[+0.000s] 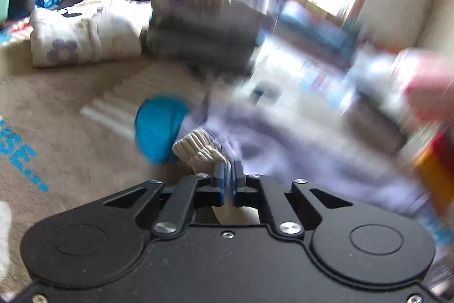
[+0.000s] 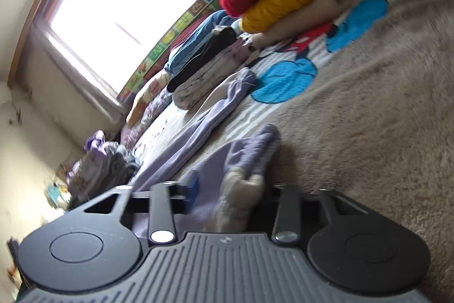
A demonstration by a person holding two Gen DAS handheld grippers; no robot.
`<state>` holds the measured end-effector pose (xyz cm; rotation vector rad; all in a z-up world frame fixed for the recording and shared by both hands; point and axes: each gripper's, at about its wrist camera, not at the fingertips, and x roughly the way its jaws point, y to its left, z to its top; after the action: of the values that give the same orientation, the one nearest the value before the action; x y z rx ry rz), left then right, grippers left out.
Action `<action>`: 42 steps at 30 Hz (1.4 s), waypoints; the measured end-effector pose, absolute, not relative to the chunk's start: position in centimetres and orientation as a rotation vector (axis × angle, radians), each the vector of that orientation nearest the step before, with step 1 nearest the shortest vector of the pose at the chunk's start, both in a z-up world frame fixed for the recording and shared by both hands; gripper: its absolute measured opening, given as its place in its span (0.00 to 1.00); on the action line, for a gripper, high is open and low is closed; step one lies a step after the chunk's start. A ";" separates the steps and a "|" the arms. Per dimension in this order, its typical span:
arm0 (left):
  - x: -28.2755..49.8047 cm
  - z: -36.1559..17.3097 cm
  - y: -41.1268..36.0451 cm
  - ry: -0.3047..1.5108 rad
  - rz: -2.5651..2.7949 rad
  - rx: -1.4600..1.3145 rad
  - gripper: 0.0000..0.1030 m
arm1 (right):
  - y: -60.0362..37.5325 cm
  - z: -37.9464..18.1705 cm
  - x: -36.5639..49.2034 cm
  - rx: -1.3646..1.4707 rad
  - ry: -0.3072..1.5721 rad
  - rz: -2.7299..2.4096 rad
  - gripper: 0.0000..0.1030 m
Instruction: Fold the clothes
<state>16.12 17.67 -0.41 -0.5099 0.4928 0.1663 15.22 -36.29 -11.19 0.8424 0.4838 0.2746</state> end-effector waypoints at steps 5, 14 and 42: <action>13.6 -3.2 20.8 0.534 0.215 -0.696 0.02 | -36.5 -11.6 15.3 0.874 0.495 0.284 0.20; 13.1 -5.2 22.5 0.559 0.188 -0.763 0.36 | -36.7 -10.7 14.0 0.896 0.479 0.299 0.19; 14.8 -1.7 14.7 0.501 0.042 -0.229 0.44 | -33.8 -6.4 13.0 0.436 0.428 0.285 0.51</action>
<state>14.79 14.74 -1.74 -0.2291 0.5006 0.0422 12.97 -33.79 -6.44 0.4355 0.4281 0.2848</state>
